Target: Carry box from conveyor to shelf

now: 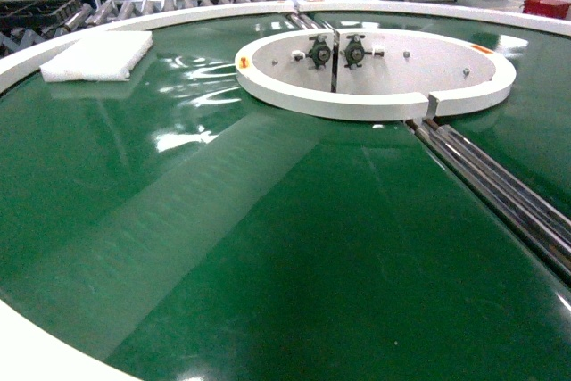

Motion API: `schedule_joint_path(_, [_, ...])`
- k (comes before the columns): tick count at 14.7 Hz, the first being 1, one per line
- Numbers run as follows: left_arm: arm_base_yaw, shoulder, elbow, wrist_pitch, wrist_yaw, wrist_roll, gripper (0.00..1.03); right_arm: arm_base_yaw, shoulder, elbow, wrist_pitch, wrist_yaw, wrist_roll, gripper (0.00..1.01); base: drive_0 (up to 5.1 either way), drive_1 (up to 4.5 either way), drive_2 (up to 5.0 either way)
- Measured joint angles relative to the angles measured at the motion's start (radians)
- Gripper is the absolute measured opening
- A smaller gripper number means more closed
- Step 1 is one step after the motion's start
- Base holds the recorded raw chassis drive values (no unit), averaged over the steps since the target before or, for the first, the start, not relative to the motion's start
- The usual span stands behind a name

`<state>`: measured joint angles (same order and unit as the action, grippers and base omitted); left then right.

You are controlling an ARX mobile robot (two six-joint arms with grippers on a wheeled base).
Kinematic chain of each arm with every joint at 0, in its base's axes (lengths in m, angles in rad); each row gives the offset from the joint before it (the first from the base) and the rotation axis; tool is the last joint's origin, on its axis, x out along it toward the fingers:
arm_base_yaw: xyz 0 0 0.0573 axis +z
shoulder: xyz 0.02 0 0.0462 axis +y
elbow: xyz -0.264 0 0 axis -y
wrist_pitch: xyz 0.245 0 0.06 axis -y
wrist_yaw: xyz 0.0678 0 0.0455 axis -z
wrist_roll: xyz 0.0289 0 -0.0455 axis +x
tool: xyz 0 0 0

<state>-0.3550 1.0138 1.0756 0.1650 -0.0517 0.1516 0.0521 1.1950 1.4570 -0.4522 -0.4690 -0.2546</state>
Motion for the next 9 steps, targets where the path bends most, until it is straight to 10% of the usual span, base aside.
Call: schedule_joint_path(9, [0.000,-0.006,0.002,-0.002,0.000,0.006,0.02,0.000,-0.006,0.000,-0.003,-0.002,0.000,0.03,0.0,-4.15,4.2])
